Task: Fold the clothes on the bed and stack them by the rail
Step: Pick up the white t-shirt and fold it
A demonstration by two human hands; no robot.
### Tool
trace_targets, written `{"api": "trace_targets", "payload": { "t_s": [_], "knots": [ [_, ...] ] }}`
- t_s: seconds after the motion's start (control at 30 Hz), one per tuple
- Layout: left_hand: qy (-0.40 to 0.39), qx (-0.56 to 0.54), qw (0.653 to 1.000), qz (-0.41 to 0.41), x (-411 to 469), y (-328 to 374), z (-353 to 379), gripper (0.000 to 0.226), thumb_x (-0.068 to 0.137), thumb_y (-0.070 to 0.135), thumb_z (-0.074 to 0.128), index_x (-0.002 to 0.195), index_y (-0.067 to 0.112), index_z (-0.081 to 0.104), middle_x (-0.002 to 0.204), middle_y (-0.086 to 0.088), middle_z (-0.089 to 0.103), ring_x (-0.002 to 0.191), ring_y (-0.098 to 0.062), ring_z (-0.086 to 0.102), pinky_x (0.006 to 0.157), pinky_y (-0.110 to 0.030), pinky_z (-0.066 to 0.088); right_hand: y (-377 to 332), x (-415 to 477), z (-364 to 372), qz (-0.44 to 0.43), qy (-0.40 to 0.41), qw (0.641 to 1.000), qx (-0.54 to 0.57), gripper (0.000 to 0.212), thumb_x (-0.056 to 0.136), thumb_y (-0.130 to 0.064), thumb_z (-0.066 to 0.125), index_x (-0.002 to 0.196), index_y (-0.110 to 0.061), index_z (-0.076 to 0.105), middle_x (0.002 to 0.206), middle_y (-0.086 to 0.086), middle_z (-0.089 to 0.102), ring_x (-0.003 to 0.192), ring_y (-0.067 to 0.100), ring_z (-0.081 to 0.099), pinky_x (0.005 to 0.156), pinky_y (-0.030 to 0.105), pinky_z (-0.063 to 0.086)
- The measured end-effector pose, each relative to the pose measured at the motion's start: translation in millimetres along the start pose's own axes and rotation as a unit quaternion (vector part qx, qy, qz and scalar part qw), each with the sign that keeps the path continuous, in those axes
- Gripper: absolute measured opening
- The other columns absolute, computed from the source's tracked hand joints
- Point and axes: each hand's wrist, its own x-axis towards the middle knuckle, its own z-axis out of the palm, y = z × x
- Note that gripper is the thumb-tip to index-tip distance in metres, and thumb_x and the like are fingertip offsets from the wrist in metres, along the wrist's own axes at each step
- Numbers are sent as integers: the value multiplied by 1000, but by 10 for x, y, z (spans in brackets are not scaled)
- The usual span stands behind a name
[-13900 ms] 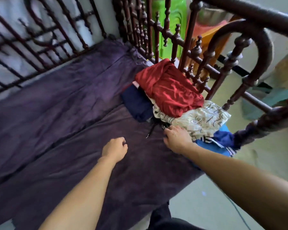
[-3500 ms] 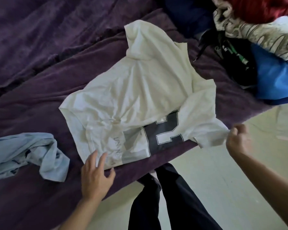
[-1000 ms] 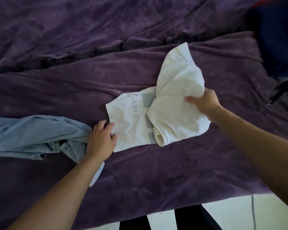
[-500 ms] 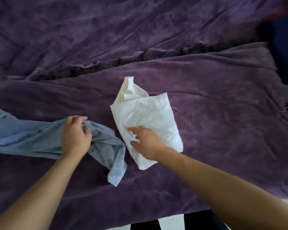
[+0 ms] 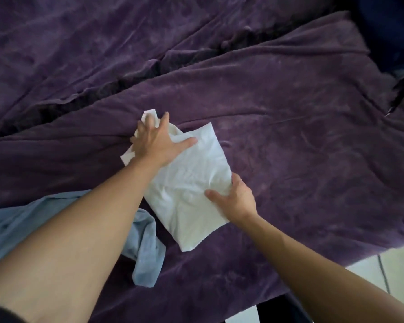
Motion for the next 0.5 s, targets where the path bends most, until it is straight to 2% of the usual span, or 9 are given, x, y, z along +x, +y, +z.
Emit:
{"api": "trace_targets", "payload": {
  "t_s": [0.07,0.13,0.17,0.2,0.23,0.27,0.3,0.37,0.5],
  "knots": [
    [-10,-3,999,51,-21,78,47,104,64,89,42,147,28,26,149,-7,34,133,-32,33,99,-51,35,11,22,-38,0,-11,1000,4,53,73,-54,69,111,-24,49,99,-6,64,89,21,63,76,39,54],
    [-64,-30,995,73,-105,180,84,94,72,80,48,147,28,27,145,-4,44,130,-29,42,98,-44,38,41,-8,-132,-19,-16,1000,-3,44,75,-49,69,106,-24,51,96,-6,65,85,22,63,75,41,54],
    [-91,-40,992,75,-149,227,85,86,76,75,50,145,27,31,142,-2,48,129,-28,45,98,-42,40,63,-36,-198,-29,-16,999,-10,41,76,-48,68,104,-25,50,94,-6,65,84,22,63,74,40,53],
    [-101,-48,990,82,-188,284,75,71,81,70,51,136,26,43,133,0,56,125,-28,49,94,-40,42,100,-70,-277,-40,-14,999,-19,37,76,-47,68,101,-25,50,92,-7,65,83,21,63,73,39,52],
    [-92,-53,990,93,-233,352,54,48,84,64,52,113,26,57,113,1,64,115,-29,55,83,-38,44,146,-108,-378,-51,-8,998,-28,35,76,-47,67,97,-26,48,90,-8,64,82,21,62,71,38,51],
    [-77,-60,989,108,-303,437,8,33,87,59,52,84,26,57,87,4,63,103,-30,59,71,-35,42,198,-150,-498,-64,3,997,-37,34,77,-48,67,94,-27,47,88,-10,63,81,21,62,68,36,49],
    [-59,-70,988,122,-391,541,-52,39,89,55,52,67,23,46,70,7,54,91,-31,60,63,-34,36,250,-201,-634,-79,16,996,-44,32,77,-48,66,95,-28,47,88,-11,62,82,19,61,66,33,45],
    [-8,-83,985,153,-570,790,-183,45,93,47,51,63,18,34,64,4,49,82,-33,57,60,-35,30,316,-300,-950,-115,52,991,-49,36,79,-47,65,109,-33,50,95,-13,62,88,16,61,67,30,40],
    [108,-104,967,206,-893,1483,-530,34,96,39,50,71,18,38,75,-5,57,78,-33,56,58,-36,30,365,-446,-1738,-169,127,975,-73,47,82,-47,64,125,-36,48,107,-13,61,99,15,59,76,33,47]
  ]
}}
